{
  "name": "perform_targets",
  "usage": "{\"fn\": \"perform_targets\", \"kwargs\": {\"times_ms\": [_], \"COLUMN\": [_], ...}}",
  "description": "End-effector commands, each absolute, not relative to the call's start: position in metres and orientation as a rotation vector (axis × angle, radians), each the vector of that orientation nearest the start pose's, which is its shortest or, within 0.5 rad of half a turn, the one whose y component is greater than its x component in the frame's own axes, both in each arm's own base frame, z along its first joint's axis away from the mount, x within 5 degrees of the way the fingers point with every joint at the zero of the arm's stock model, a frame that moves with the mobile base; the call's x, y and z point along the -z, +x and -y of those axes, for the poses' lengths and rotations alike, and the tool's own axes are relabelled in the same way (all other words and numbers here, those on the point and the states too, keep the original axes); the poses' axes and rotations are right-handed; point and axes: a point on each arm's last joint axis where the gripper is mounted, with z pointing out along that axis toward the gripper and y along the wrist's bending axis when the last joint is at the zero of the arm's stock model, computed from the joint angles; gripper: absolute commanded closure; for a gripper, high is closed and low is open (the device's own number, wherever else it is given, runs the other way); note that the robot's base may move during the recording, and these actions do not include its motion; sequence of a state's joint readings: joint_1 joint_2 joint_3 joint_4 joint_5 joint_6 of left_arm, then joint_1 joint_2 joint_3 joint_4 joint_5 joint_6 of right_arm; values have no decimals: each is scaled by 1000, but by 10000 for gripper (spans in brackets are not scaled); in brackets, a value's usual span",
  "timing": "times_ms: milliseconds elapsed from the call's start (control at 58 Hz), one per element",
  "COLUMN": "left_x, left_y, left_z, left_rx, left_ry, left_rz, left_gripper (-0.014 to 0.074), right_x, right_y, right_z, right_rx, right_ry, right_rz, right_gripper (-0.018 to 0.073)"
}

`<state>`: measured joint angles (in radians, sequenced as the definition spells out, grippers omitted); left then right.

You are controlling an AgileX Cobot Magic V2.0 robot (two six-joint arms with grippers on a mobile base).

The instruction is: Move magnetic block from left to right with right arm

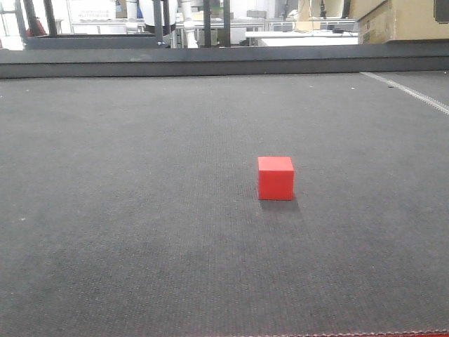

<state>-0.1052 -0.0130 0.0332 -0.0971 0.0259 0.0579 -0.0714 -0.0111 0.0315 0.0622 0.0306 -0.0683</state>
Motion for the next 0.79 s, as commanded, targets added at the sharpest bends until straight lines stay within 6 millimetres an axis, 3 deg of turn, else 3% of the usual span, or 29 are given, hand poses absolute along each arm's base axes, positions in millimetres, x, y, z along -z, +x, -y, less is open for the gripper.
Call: {"fn": "perform_targets", "kwargs": {"times_ms": [0,777], "left_x": [-206,-206], "left_y": [55,55], "left_z": [5,5], "left_rx": [122,122], "left_ry": [34,34], "left_rz": [-1442,-1442], "left_gripper": [722,722], "right_x": [-210,-212], "right_y": [54,54], "right_z": [4,5], "right_rx": [77,81], "right_ry": [47,45], "right_rz": [-1425,-1399], "right_gripper": [501,501]}}
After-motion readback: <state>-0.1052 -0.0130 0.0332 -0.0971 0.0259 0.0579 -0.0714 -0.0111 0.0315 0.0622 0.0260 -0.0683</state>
